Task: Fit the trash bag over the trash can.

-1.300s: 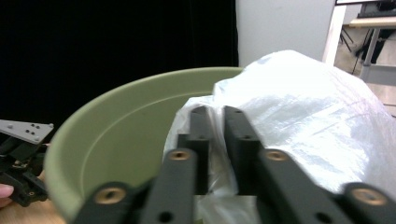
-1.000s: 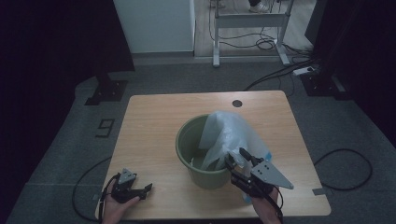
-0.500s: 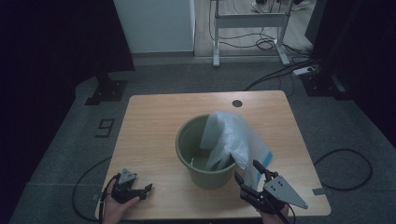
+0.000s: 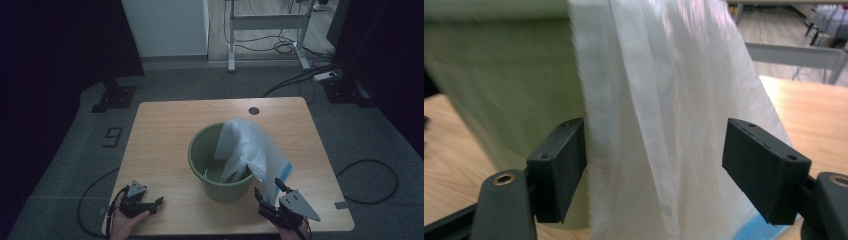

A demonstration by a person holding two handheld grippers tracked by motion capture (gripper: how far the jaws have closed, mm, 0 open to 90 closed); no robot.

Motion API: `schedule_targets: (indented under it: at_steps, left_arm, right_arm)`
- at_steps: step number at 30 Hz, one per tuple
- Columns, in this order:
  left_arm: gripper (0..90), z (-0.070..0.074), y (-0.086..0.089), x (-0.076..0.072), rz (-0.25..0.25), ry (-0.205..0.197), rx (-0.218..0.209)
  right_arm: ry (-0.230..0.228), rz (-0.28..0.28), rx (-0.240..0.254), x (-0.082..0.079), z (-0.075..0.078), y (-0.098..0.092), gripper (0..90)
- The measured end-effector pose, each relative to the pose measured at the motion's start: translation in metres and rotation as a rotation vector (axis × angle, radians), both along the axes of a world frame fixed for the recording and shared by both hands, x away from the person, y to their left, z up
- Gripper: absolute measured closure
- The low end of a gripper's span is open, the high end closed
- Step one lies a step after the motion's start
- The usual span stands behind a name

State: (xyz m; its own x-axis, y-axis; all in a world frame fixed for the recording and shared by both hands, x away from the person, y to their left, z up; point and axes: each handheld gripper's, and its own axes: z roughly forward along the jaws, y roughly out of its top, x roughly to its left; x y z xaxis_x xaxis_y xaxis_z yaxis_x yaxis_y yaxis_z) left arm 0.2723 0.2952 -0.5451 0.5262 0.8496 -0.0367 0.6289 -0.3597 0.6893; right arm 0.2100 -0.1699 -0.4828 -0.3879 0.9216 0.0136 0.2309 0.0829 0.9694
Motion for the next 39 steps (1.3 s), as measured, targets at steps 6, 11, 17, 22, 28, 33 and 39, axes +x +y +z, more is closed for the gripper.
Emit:
schedule_targets:
  at_steps: [6,11,17,22,28,33,39]
  left_arm:
    - [16.7,0.0,0.0,0.0,0.001,-0.002,0.001]
    - [16.7,0.001,0.003,0.0,0.01,-0.002,-0.011]
    - [16.4,0.011,0.0,-0.003,0.022,-0.032,-0.037]
    - [16.1,0.023,-0.007,-0.009,0.021,-0.065,-0.056]
    - [16.3,0.064,-0.028,-0.017,0.013,-0.122,-0.061]
    - [16.8,0.094,-0.042,-0.025,-0.015,-0.175,-0.099]
    - [17.6,0.119,-0.056,-0.029,-0.048,-0.215,-0.11]
  right_arm:
    - [0.037,-0.051,-0.044,0.016,-0.019,0.008,36.1]
    - [0.039,-0.094,-0.071,0.023,-0.025,0.0,68.1]
    - [-0.033,-0.17,-0.057,0.025,-0.013,-0.024,86.1]
    - [-0.082,-0.201,-0.018,0.033,0.005,-0.041,88.3]
    - [-0.167,-0.18,0.111,0.042,0.041,-0.057,88.6]
    - [-0.213,-0.145,0.174,0.044,0.06,-0.058,88.5]
    - [-0.249,-0.1,0.197,0.046,0.08,-0.053,88.5]
